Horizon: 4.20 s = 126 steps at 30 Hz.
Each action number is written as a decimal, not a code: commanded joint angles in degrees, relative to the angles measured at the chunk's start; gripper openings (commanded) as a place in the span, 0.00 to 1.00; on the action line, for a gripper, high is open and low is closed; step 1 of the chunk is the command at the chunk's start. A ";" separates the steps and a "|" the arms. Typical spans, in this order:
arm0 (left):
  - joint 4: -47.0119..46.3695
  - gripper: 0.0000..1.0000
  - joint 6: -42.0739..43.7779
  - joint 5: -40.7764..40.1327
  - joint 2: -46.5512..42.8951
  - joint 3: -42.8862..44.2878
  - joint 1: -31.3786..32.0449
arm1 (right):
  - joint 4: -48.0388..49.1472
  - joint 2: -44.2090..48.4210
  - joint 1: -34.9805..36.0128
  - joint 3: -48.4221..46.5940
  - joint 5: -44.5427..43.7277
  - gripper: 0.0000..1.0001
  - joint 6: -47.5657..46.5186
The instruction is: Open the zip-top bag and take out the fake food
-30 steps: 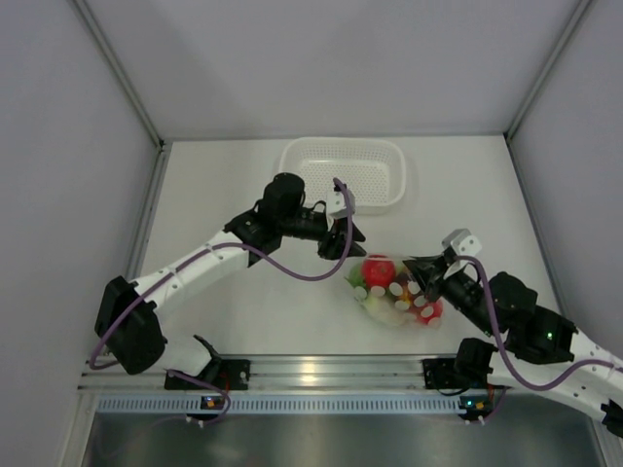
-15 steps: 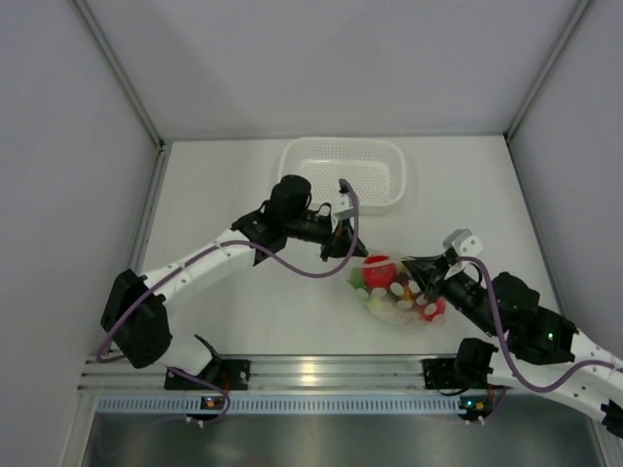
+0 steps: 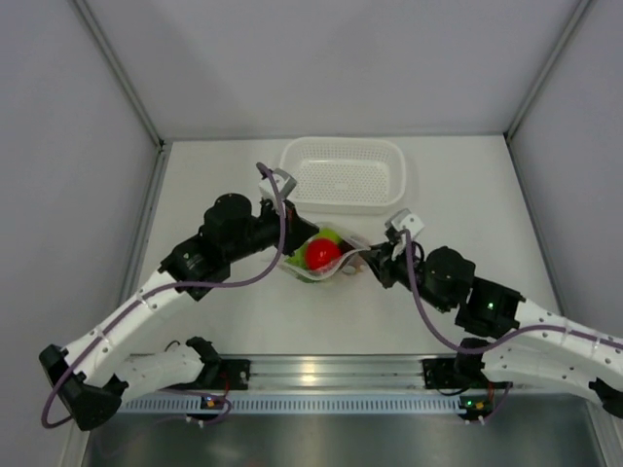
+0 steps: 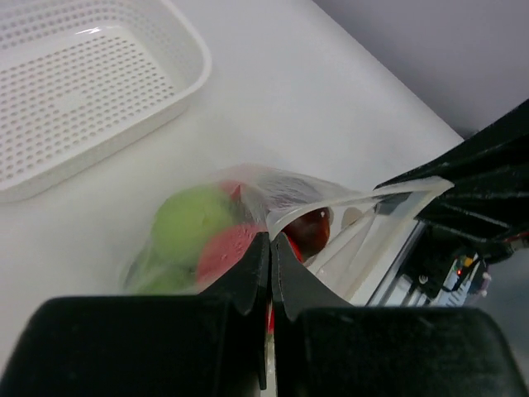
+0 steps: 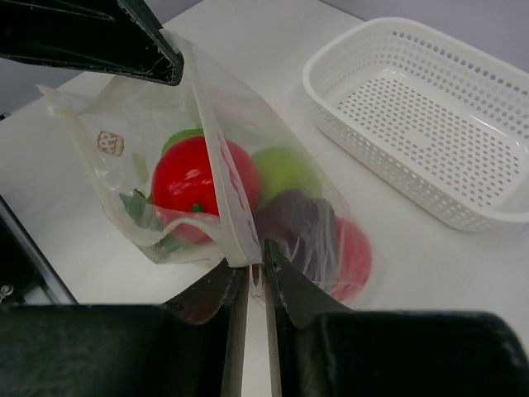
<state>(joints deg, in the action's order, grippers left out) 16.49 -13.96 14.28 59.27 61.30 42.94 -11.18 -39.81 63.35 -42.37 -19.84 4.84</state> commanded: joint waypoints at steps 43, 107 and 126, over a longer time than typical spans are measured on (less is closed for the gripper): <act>-3.57 0.00 -69.54 -74.67 3.23 -7.86 27.55 | 10.65 -24.41 -7.28 -5.00 20.37 0.58 16.09; -0.23 0.00 -62.61 -83.63 -9.78 -22.27 26.06 | 1.43 -25.15 -8.58 -17.13 8.94 0.31 14.32; -0.41 0.00 -50.91 -78.01 -12.69 -19.38 24.56 | -8.76 -68.09 -37.33 -56.05 7.95 0.34 3.07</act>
<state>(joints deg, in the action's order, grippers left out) 16.73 -68.60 -64.71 46.28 38.70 67.79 -16.56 -102.48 28.32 -91.57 -13.15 9.98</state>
